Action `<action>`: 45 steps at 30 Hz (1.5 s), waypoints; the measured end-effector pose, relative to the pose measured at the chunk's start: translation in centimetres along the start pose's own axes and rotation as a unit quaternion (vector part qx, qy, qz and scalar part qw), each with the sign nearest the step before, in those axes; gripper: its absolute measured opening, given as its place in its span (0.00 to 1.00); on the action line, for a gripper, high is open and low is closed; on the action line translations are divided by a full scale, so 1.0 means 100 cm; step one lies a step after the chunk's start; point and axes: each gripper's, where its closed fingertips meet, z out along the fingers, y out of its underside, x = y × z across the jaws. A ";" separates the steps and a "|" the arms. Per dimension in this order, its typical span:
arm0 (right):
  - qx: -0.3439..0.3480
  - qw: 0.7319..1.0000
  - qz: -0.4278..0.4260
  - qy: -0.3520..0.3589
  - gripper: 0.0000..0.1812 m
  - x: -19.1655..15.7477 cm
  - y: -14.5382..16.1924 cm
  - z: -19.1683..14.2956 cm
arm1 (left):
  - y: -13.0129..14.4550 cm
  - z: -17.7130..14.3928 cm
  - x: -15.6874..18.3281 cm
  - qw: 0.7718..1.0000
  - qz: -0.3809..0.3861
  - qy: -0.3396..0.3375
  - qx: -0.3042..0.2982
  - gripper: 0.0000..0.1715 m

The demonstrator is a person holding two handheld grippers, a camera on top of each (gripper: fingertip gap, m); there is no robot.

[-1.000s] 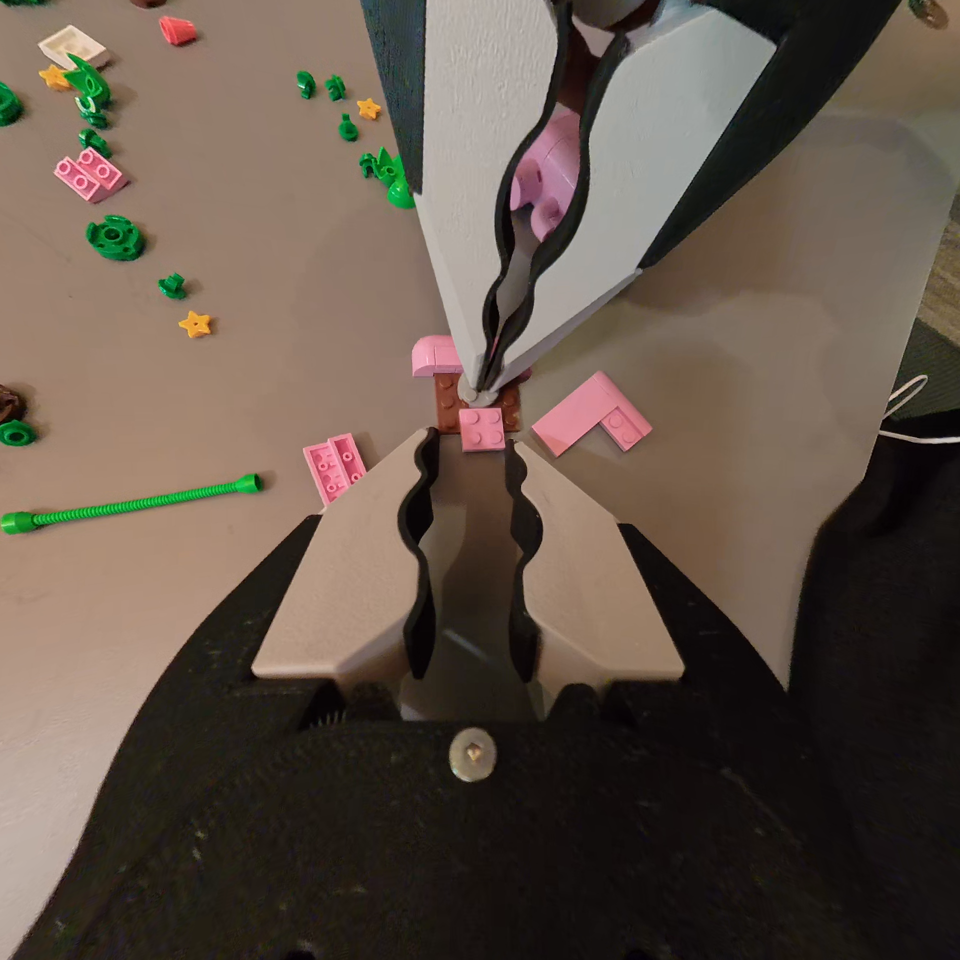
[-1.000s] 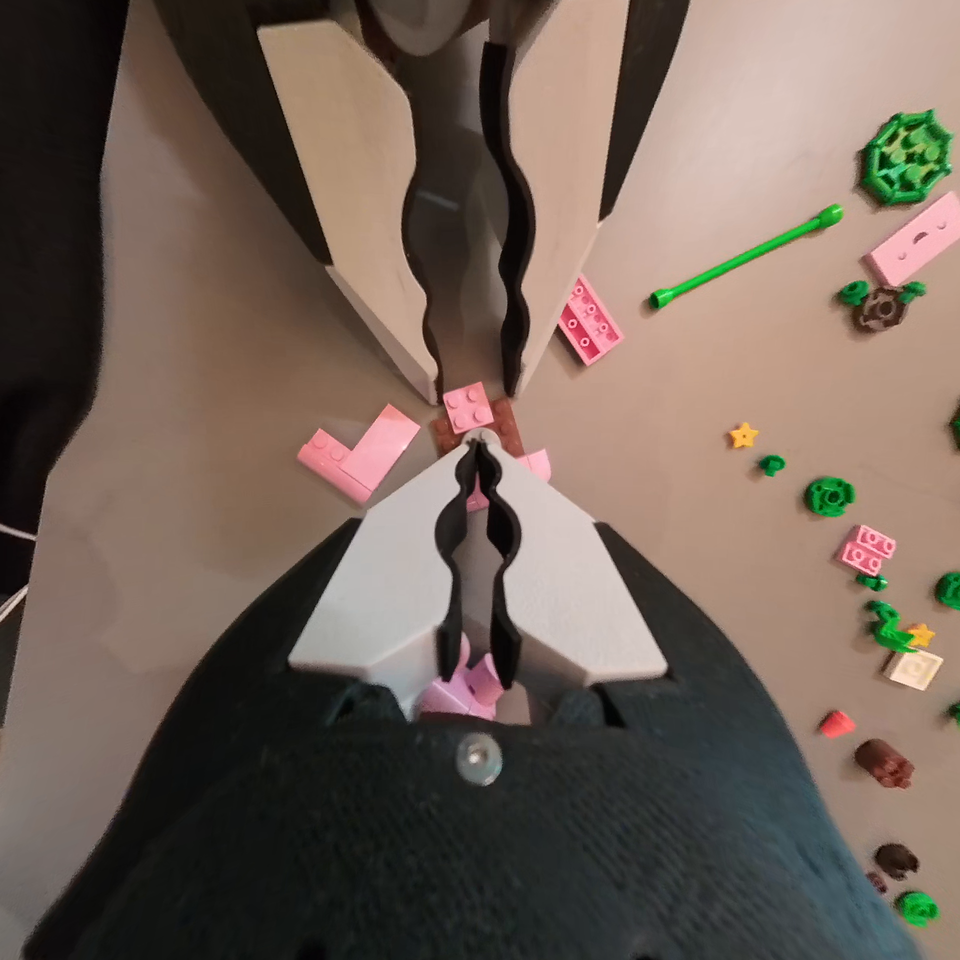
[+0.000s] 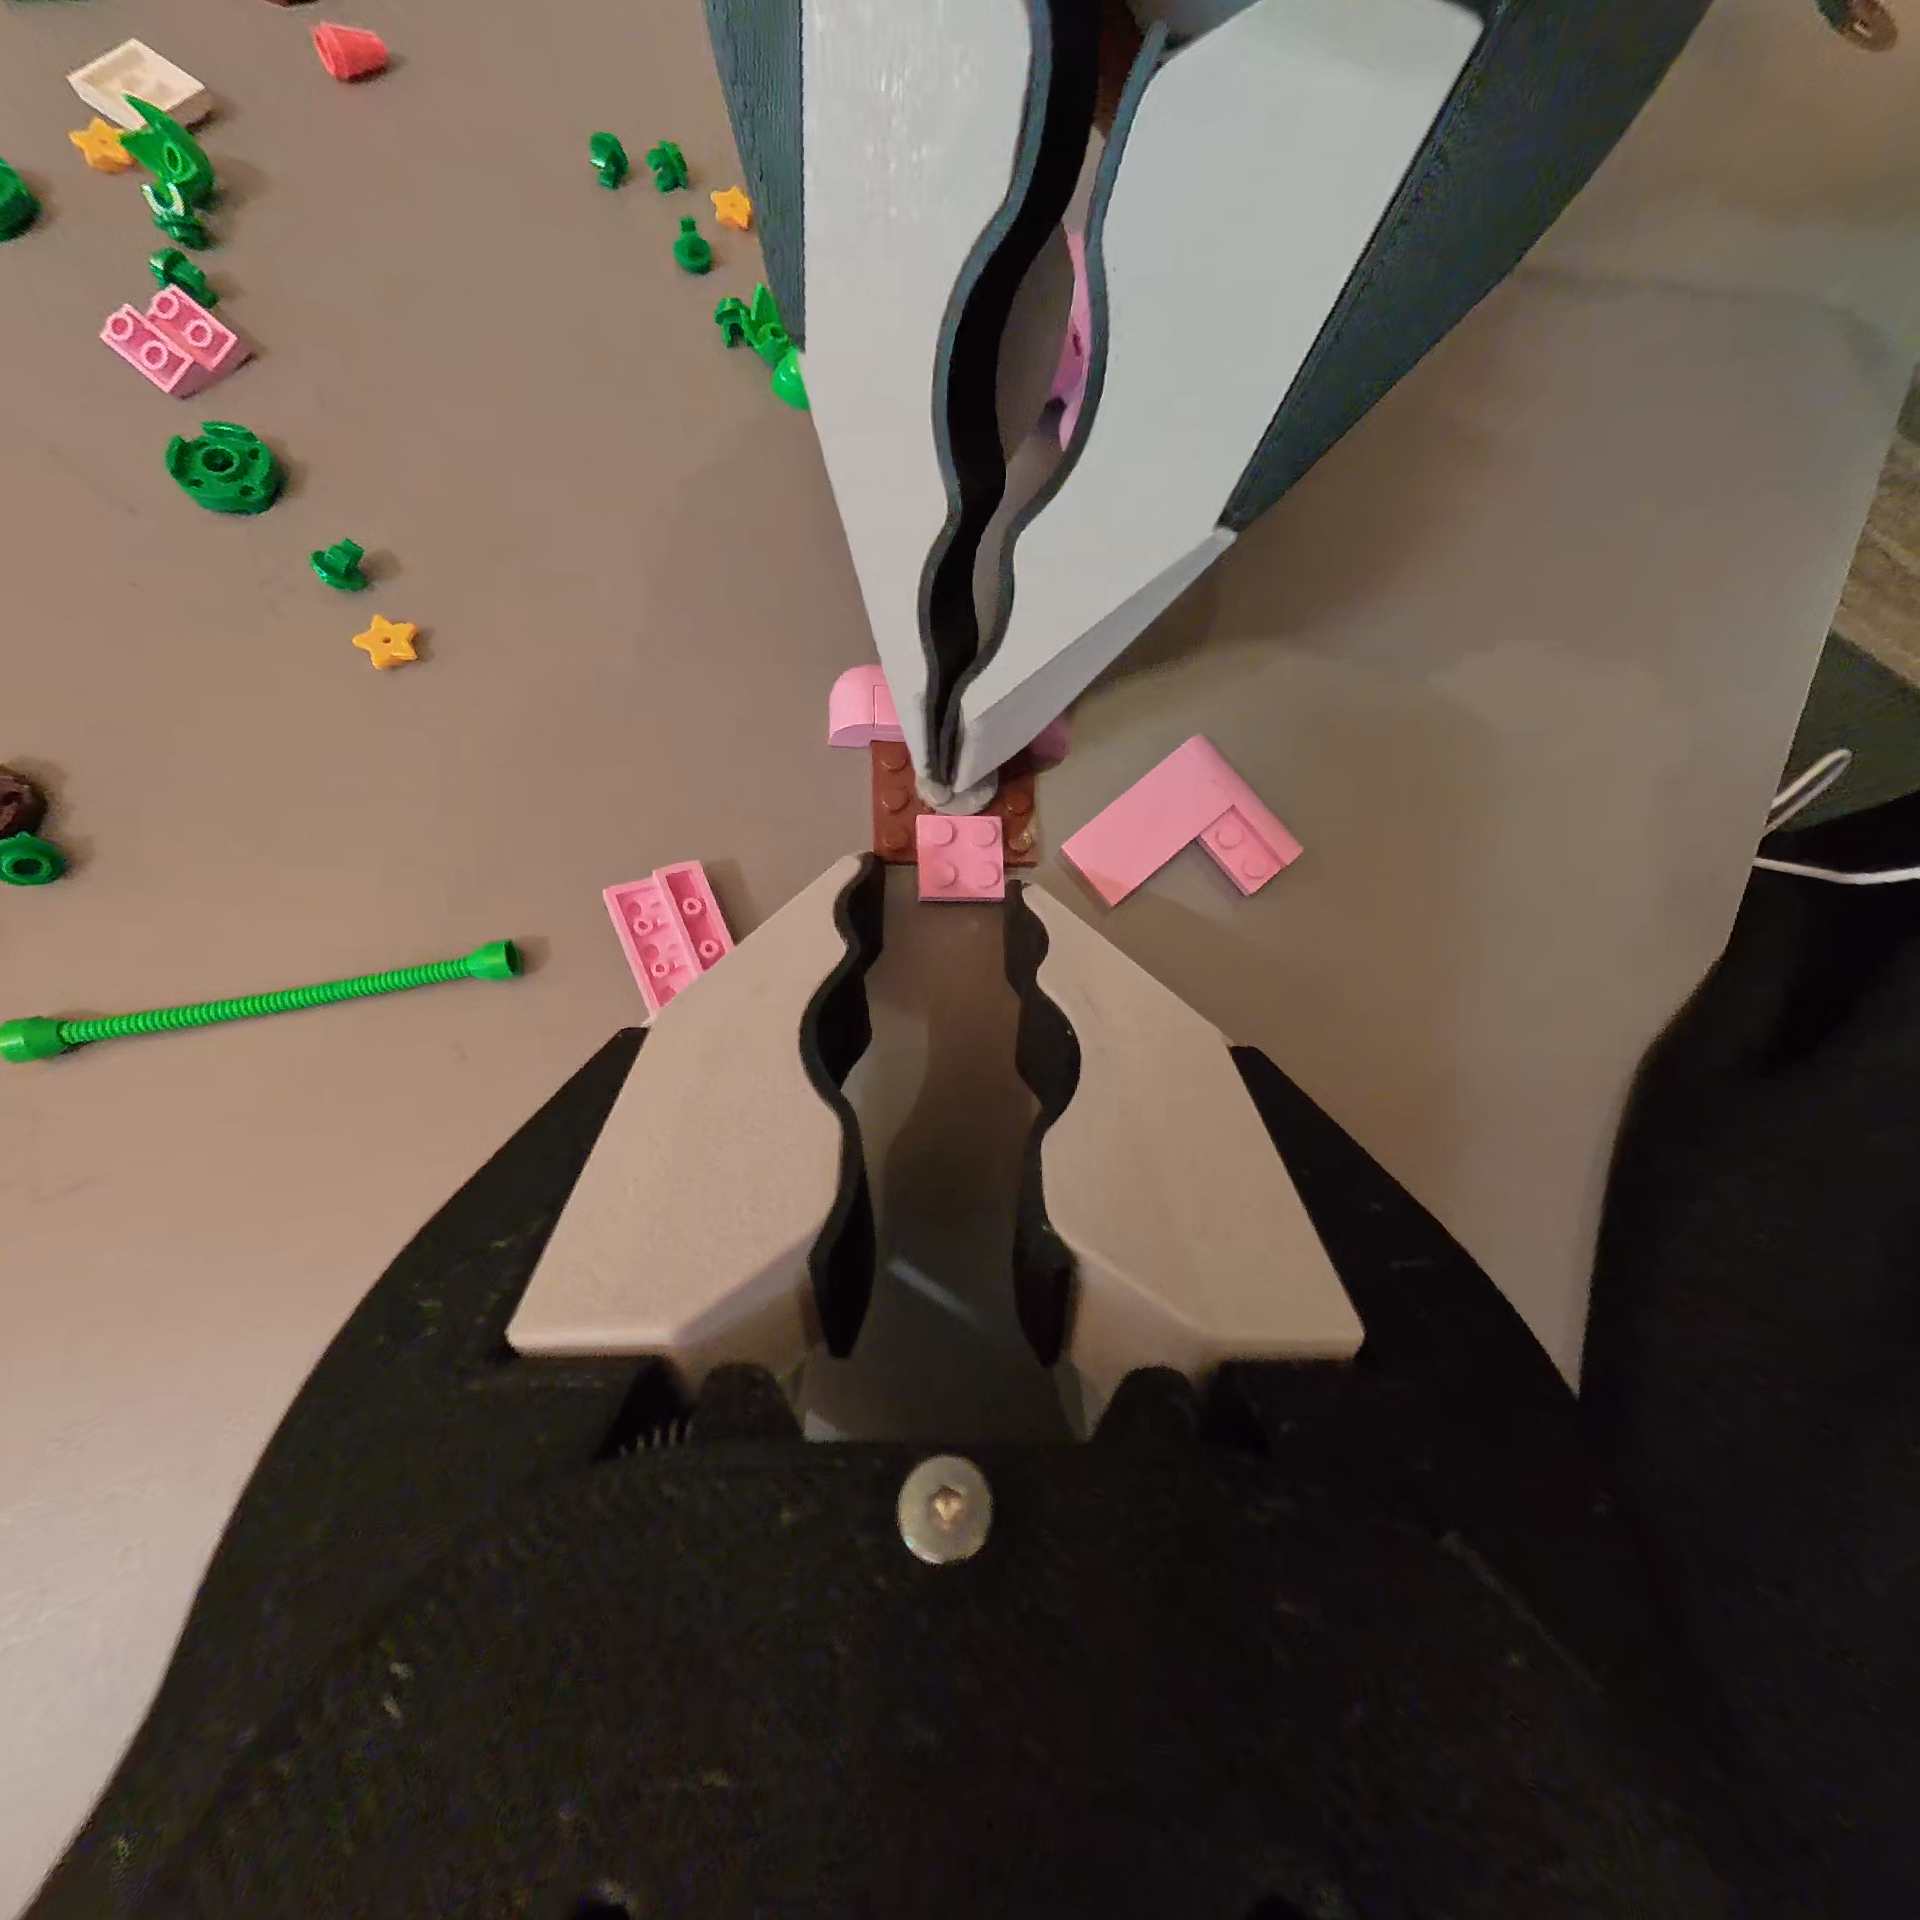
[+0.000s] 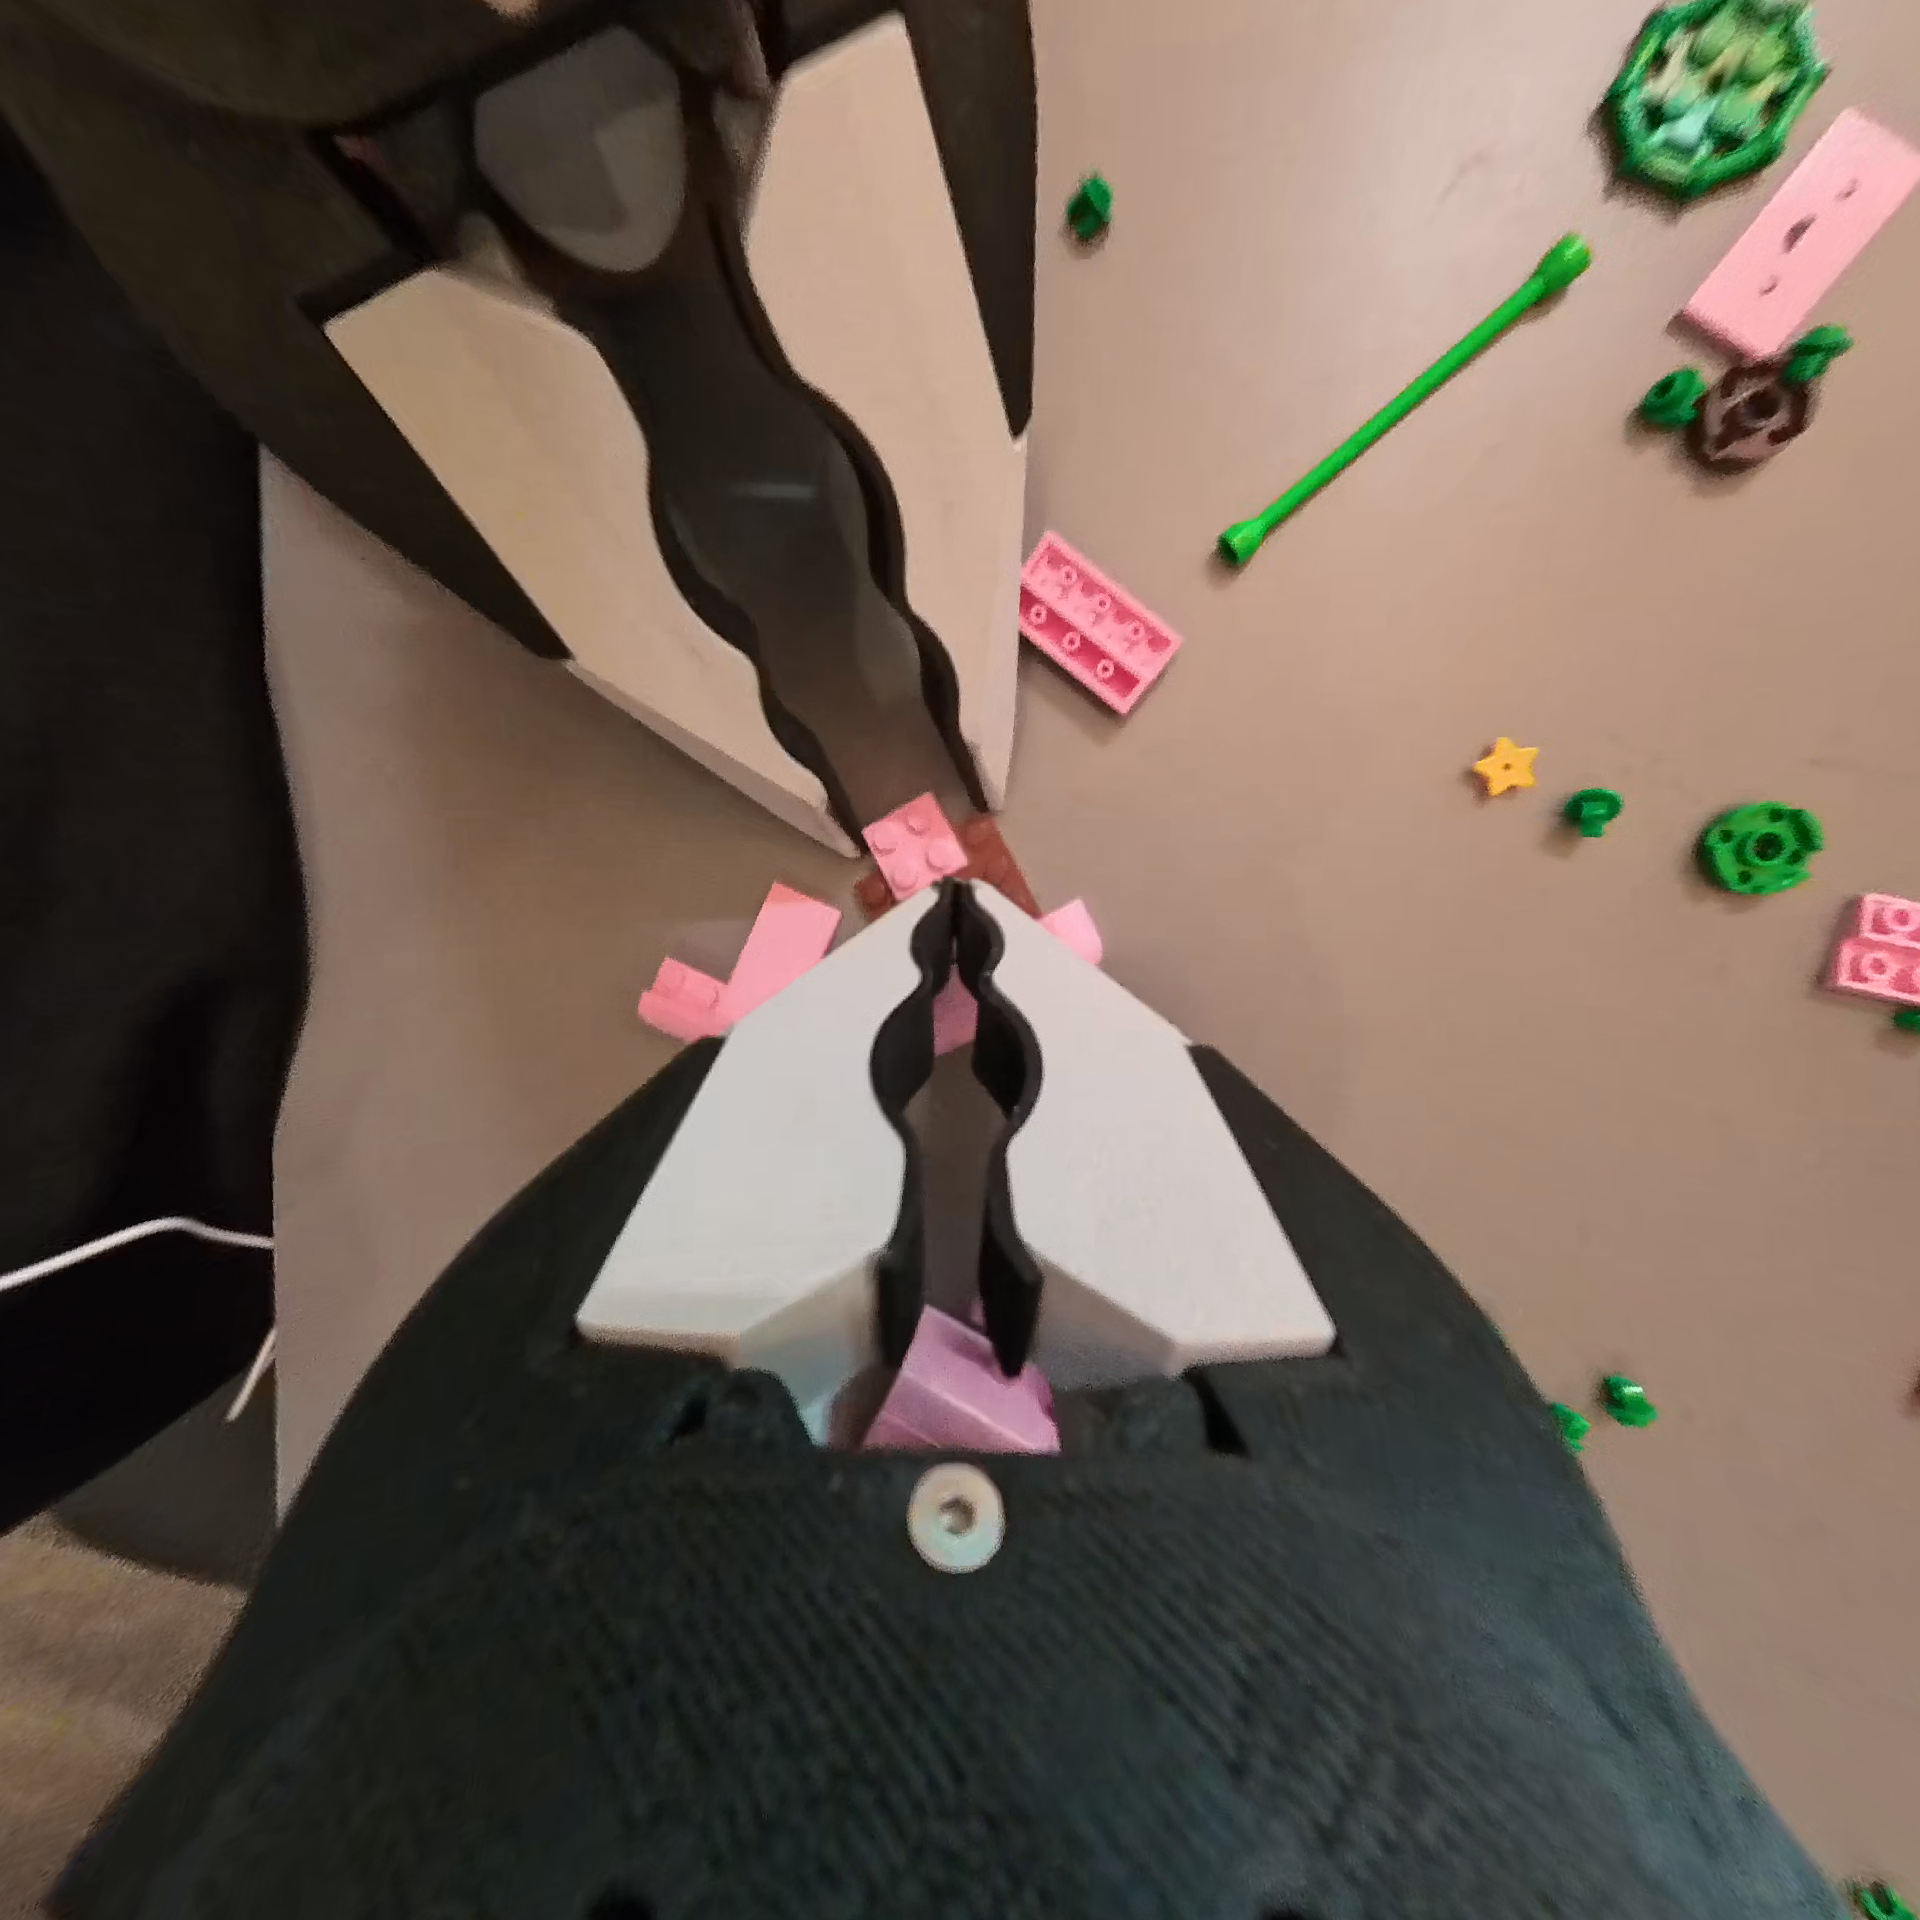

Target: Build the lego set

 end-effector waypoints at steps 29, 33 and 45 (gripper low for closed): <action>0.084 0.984 0.075 0.141 0.00 0.014 -0.010 -0.013 | 0.000 -0.002 0.000 1.000 -0.019 0.018 0.002 0.09; 0.054 0.988 0.090 0.116 0.00 0.010 0.004 0.004 | 0.000 -0.002 0.002 1.000 -0.011 0.018 0.000 0.09; 0.090 0.982 0.129 0.108 0.00 -0.022 0.005 -0.008 | -0.014 -0.025 -0.002 0.991 -0.069 0.091 0.076 0.05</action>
